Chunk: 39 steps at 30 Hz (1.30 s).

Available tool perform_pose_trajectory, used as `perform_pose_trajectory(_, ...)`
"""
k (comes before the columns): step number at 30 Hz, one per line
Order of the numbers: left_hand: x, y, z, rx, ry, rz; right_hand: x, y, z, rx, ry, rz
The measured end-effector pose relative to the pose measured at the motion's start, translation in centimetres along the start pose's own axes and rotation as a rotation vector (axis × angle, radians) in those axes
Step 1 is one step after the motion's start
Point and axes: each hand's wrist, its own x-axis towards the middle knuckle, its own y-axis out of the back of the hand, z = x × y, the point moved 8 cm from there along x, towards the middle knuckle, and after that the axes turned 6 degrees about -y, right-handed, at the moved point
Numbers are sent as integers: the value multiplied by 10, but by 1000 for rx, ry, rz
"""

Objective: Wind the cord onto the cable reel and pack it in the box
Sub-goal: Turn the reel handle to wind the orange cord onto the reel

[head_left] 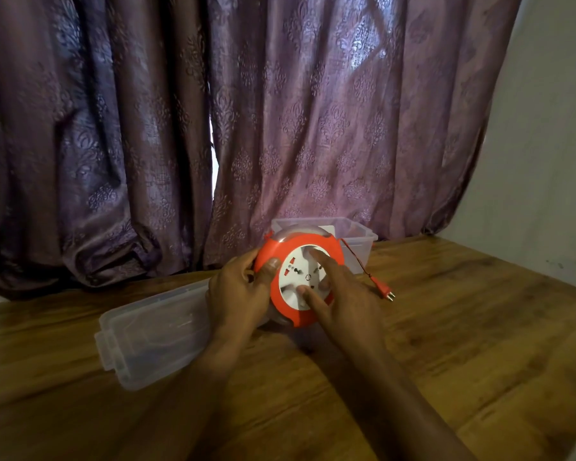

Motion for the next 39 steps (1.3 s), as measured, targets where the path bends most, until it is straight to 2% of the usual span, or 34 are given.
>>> perform_pose_trajectory(3,3,3,-4,-10,23,18,1,6,-9,-68,74,22)
perform_pose_trajectory(8,3,1,-7,5,51,2,-3,1,-22,-151,105,-209)
perform_pose_trajectory(15,6,4,-11,17,71,9,-6,1,-32,-115,194,-243)
perform_pose_trajectory(19,5,3,-10,16,77,-5,-7,-14,-31,-255,248,-300)
perform_pose_trajectory(25,8,7,-6,-21,57,-10,-7,-15,-31,-324,306,-287)
perform_pose_trajectory(39,10,3,-2,-51,49,-63,-6,-11,-28,-352,264,-287)
